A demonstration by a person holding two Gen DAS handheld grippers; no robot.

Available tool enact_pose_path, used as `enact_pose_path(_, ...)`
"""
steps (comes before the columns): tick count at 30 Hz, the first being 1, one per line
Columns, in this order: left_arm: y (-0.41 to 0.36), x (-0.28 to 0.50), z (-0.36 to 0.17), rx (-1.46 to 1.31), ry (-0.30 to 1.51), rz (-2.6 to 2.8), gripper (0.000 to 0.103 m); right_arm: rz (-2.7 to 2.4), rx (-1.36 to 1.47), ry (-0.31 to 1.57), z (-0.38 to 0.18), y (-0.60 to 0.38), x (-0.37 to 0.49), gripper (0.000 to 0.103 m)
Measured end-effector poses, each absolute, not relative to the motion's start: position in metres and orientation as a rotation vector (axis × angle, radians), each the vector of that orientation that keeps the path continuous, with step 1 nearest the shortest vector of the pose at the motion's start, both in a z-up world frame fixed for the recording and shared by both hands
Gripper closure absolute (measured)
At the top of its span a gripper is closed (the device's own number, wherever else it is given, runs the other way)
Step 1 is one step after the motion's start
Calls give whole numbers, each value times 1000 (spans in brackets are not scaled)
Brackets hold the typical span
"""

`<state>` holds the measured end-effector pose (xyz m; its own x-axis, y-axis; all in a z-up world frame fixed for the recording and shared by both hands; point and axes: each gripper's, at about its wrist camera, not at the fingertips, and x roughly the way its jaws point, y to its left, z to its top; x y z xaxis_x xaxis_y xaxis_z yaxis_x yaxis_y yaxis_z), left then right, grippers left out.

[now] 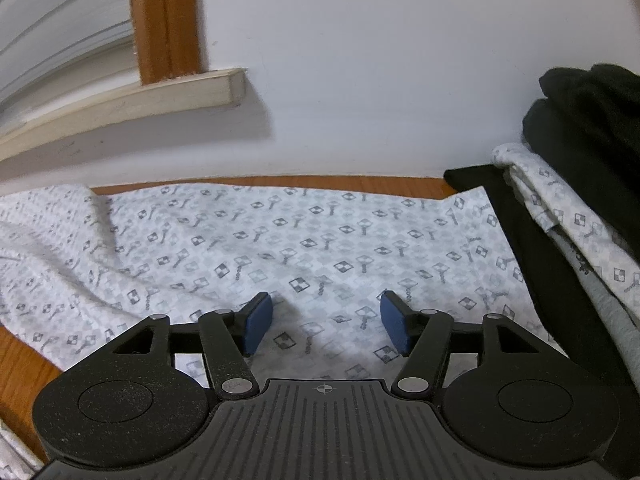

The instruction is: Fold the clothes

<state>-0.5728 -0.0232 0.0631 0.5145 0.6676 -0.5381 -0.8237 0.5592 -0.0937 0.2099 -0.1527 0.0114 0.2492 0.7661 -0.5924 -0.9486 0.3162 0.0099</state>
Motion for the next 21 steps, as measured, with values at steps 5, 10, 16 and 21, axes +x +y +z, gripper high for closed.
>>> enact_pose_path(5,-5,-570,70,-363,439,916,39,1310,-427,453,30,-143,162,59)
enact_pose_path(10,33,-557,63,-448,407,884,39,1523,-493,368,49,-110,77,61)
enact_pose_path(16,43,-517,49,-422,488,825,102,1765,-509,343,59,-60,-26,61)
enact_pose_path(21,-18,-475,60,-261,514,732,102,1912,-540,330,60,-30,-113,61)
